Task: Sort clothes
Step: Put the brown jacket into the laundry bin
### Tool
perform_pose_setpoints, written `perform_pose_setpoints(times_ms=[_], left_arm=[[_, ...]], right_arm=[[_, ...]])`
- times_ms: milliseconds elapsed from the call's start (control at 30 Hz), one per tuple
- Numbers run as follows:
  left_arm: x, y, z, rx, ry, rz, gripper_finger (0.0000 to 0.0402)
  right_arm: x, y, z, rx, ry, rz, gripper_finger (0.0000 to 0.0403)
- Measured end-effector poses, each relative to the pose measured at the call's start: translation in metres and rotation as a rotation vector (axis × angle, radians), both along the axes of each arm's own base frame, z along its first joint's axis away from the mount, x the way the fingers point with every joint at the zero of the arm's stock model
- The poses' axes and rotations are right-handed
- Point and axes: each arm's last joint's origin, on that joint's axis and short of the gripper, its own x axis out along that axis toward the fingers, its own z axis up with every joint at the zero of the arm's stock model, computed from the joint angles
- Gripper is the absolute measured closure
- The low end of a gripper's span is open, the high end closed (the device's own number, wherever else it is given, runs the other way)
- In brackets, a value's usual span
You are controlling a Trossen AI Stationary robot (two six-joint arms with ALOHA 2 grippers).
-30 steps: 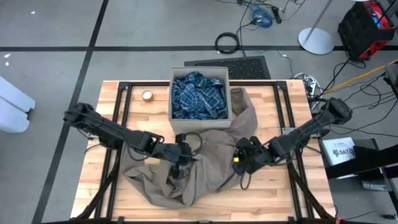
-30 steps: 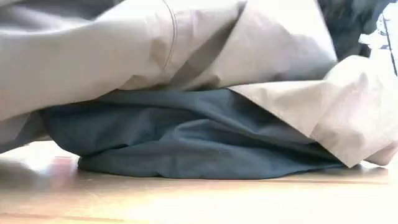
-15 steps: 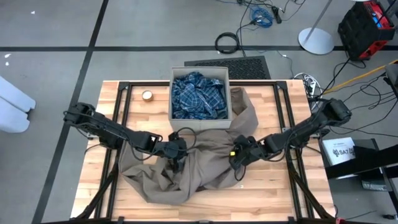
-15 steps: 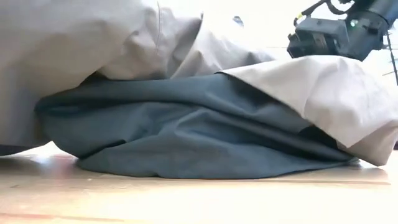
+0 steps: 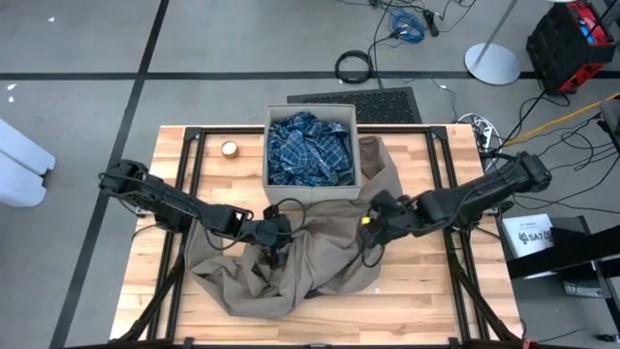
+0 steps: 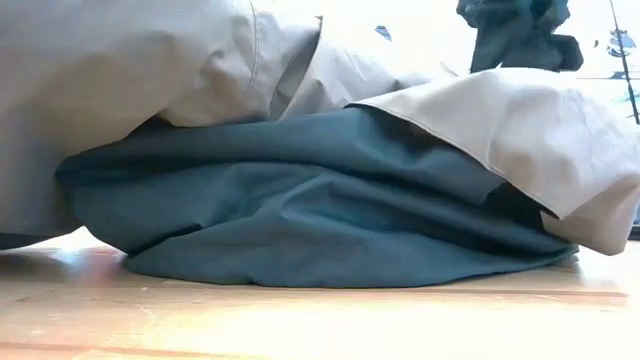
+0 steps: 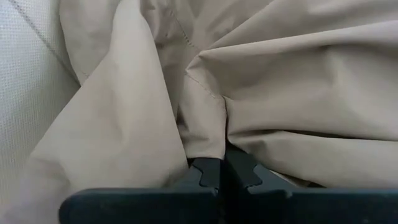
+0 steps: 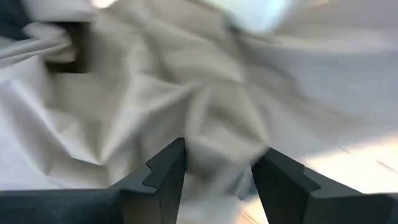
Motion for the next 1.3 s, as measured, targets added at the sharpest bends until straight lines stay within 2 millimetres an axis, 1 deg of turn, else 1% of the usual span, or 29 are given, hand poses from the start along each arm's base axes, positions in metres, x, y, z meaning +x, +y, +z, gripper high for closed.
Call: perform_pose_setpoints(times_ms=[133, 233, 367, 533, 667, 800, 933, 1033, 1167, 1300], left_arm=[[0.000, 0.000, 0.000, 0.014, 0.004, -0.013, 0.0399], [0.000, 0.000, 0.000, 0.021, 0.005, -0.019, 0.0398], [0.000, 0.000, 0.000, 0.036, 0.005, -0.033, 0.0397], [0.000, 0.000, 0.000, 0.036, 0.004, -0.033, 0.0396], [0.000, -0.001, 0.000, 0.025, 0.002, -0.039, 0.0396], [-0.001, -0.003, 0.000, 0.019, 0.002, -0.051, 0.0396], [-0.001, -0.005, 0.000, 0.017, -0.001, -0.060, 0.0396], [-0.001, -0.006, 0.000, 0.012, -0.001, -0.060, 0.0396], [-0.002, -0.007, 0.000, -0.003, 0.002, -0.052, 0.0396], [-0.002, -0.009, 0.000, -0.002, 0.005, -0.060, 0.0396]], right_arm=[[-0.013, -0.006, 0.028, -0.033, 0.078, -0.106, 0.0238], [-0.020, -0.009, 0.044, -0.058, 0.106, -0.153, 0.0232], [-0.025, -0.020, 0.056, -0.156, 0.097, -0.250, 0.0214], [-0.024, -0.046, 0.058, -0.236, 0.103, -0.399, 0.0190], [-0.022, -0.075, 0.052, -0.272, 0.139, -0.502, 0.0169], [-0.023, -0.105, 0.046, -0.249, 0.204, -0.569, 0.0151], [-0.018, -0.135, 0.037, -0.188, 0.197, -0.561, 0.0140], [-0.012, -0.155, 0.028, -0.136, 0.144, -0.524, 0.0135], [-0.011, -0.174, 0.011, -0.061, 0.110, -0.484, 0.0135], [-0.021, -0.182, -0.019, -0.016, 0.177, -0.502, 0.0135]])
